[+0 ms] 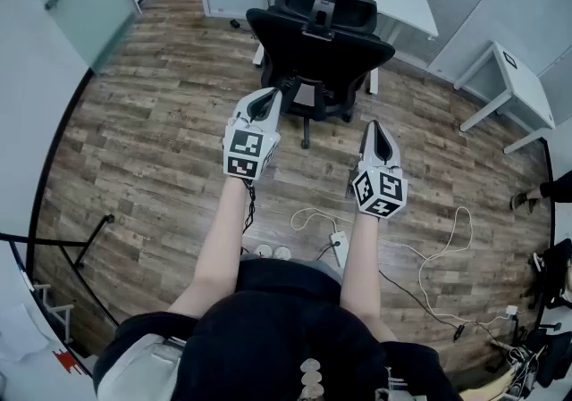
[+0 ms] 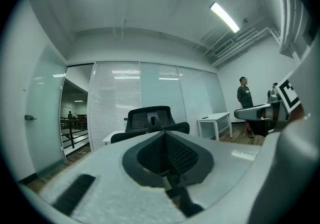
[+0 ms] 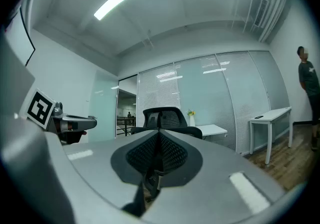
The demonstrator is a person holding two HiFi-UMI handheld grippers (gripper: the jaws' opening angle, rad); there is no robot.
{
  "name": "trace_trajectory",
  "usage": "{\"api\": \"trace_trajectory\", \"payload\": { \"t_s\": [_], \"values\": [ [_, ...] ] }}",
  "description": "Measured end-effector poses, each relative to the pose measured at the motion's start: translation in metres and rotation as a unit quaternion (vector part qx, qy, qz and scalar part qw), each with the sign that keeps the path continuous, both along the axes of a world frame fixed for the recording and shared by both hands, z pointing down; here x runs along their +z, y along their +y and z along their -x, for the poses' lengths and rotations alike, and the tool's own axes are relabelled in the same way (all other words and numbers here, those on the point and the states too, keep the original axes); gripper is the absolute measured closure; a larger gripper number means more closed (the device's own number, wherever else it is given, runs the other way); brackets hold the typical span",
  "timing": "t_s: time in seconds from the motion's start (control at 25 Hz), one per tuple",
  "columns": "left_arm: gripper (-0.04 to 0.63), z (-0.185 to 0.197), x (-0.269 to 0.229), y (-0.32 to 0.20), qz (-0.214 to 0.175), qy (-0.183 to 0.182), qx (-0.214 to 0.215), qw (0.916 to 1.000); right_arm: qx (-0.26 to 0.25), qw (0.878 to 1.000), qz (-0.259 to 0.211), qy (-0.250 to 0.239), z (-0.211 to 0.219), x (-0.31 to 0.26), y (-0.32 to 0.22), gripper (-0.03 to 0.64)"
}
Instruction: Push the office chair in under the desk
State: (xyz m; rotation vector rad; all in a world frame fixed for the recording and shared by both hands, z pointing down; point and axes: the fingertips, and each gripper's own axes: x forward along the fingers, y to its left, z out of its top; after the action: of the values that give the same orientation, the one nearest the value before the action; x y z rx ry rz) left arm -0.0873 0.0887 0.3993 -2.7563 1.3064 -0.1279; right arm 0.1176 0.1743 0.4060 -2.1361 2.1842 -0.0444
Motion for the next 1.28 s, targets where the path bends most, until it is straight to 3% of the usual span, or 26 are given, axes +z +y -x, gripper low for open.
{"api": "trace_trajectory", "payload": {
  "t_s": [0.76,1.04,1.28],
  "values": [
    [0.588,-0.002,0.007,-0.002,0.008,-0.004,0.002,1.0,-0.005,1.0,0.003,0.001,0.003,0.005,-0.003,0.606],
    [0.586,0.0,0.009,-0.002,0.018,0.023,-0.002,0.9996,-0.012,1.0,-0.002,-0.013,0.001,0.008,-0.001,0.583],
    [0.476,0.0,0.012,0.003,0.028,0.04,0.01,0.9987,-0.021,1.0,-0.002,-0.021,0.001,0.01,0.0,0.523]
  ]
}}
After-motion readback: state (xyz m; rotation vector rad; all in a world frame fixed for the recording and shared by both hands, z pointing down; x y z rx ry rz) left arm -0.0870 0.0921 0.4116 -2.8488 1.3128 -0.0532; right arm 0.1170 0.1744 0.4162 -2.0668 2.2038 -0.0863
